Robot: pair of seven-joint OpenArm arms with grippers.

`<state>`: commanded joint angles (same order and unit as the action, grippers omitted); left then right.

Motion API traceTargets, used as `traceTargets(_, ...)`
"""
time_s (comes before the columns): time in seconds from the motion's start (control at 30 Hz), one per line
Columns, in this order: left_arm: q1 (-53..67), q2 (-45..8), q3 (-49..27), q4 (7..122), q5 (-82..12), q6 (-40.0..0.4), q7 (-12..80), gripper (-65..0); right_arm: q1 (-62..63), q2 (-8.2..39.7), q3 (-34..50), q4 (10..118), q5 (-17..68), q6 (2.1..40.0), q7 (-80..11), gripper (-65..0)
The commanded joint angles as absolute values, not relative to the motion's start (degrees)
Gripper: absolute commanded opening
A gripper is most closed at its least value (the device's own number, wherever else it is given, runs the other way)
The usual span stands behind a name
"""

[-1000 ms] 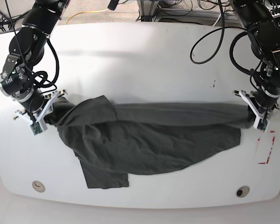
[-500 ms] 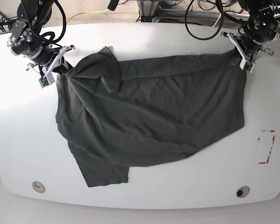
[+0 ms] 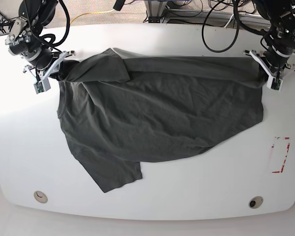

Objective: Fold the T-shirt properly
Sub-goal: 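Drag the held T-shirt edge away from the robot with both grippers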

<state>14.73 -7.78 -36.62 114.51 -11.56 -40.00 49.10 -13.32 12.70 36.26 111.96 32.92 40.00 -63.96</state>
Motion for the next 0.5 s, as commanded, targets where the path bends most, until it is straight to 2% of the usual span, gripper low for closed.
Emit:
traceTargets(0.1, 9.5, -9.1, -33.5, 114.3, -11.5, -40.0, 49.5, -65.0, -9.2, 13.9, 36.2, 111.9, 32.8, 40.0, -64.0, -65.0)
traceTargets(0.23, 1.6, -11.5, -30.8, 114.3, -11.5, -40.0, 55.3, -65.0, -3.2, 15.9, 36.1, 111.9, 32.8, 40.0, -64.1, -65.0)
traceTargets(0.5, -15.3, -12.9, -30.5, 114.3, -11.4, -40.0, 64.7, -65.0, 7.9, 21.2, 33.2, 111.8, 33.0, 40.0, -64.2, -65.0)
